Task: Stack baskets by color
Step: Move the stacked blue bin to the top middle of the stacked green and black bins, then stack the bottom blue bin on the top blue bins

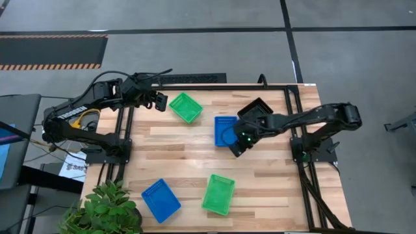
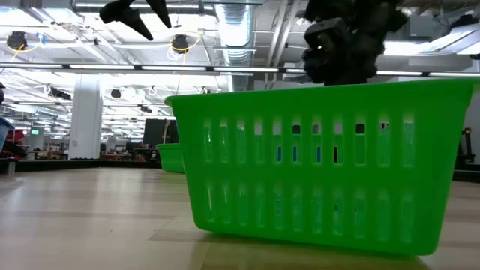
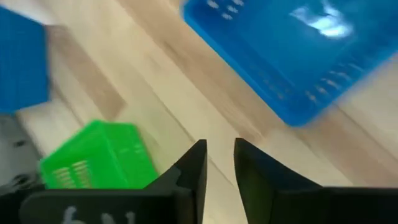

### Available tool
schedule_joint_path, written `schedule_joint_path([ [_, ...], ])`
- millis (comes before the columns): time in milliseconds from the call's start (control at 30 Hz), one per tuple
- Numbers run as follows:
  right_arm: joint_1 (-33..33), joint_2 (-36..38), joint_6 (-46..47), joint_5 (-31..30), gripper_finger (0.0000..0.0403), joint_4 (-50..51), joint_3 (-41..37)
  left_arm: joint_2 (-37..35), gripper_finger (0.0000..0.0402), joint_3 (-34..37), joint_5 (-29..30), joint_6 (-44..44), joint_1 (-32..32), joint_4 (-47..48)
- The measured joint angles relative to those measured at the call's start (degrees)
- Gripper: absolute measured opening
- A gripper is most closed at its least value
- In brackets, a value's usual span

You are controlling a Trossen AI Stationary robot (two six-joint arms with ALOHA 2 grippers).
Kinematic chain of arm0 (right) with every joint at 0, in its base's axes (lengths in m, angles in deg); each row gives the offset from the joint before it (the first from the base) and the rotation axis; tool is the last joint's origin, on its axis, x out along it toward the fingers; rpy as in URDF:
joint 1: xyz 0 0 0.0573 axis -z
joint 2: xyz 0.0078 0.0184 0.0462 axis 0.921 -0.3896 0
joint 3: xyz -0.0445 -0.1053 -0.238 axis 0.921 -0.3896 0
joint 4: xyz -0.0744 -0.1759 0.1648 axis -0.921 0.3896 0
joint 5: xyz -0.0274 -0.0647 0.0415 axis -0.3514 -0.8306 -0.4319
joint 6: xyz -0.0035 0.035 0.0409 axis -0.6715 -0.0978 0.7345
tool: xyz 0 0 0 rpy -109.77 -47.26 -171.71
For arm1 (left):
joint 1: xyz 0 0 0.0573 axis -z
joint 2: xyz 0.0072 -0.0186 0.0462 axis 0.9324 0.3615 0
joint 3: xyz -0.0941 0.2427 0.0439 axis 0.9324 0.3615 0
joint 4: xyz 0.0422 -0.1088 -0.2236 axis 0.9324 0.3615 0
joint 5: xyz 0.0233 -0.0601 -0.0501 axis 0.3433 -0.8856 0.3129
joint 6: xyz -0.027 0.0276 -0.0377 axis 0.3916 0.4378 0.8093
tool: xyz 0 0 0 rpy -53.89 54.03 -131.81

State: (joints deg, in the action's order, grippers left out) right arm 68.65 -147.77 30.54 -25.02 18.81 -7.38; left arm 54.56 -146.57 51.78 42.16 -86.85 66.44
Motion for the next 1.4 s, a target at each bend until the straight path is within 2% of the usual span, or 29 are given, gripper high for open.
schedule_joint_path([
  [67,1.1,-2.1,-1.7,2.7,0.0093,-3.2,0.0,0.0,0.0274,0.0,-0.2,0.0,0.0,0.0],
  [333,5.6,-9.9,-8.2,4.8,0.0079,-5.0,0.1,0.0,0.0274,0.0,-3.4,0.4,0.0,0.5],
  [533,10.3,-12.9,-14.7,2.3,0.0079,-4.9,0.8,0.0,0.0274,0.0,-6.1,0.6,0.0,0.6],
  [667,15.2,-14.8,-17.5,-0.3,0.0079,-5.4,3.9,0.0,0.0274,0.0,-8.8,0.3,0.0,1.0],
  [800,19.5,-15.7,-21.0,-3.7,0.0079,-6.2,8.7,0.0,0.0274,0.0,-12.6,-0.2,0.0,3.4],
  [900,22.0,-15.3,-23.9,-4.3,0.0079,-5.2,12.9,0.9,0.0274,0.0,-18.3,-2.7,1.0,5.7],
  [1067,23.2,-10.2,-27.7,-4.3,0.0079,2.3,19.1,4.9,0.0274,0.0,-24.5,-3.5,7.7,9.4],
  [1400,22.4,2.6,-28.4,-4.9,0.0079,4.8,20.6,15.3,0.0274,0.0,-27.2,2.8,25.8,19.2],
])
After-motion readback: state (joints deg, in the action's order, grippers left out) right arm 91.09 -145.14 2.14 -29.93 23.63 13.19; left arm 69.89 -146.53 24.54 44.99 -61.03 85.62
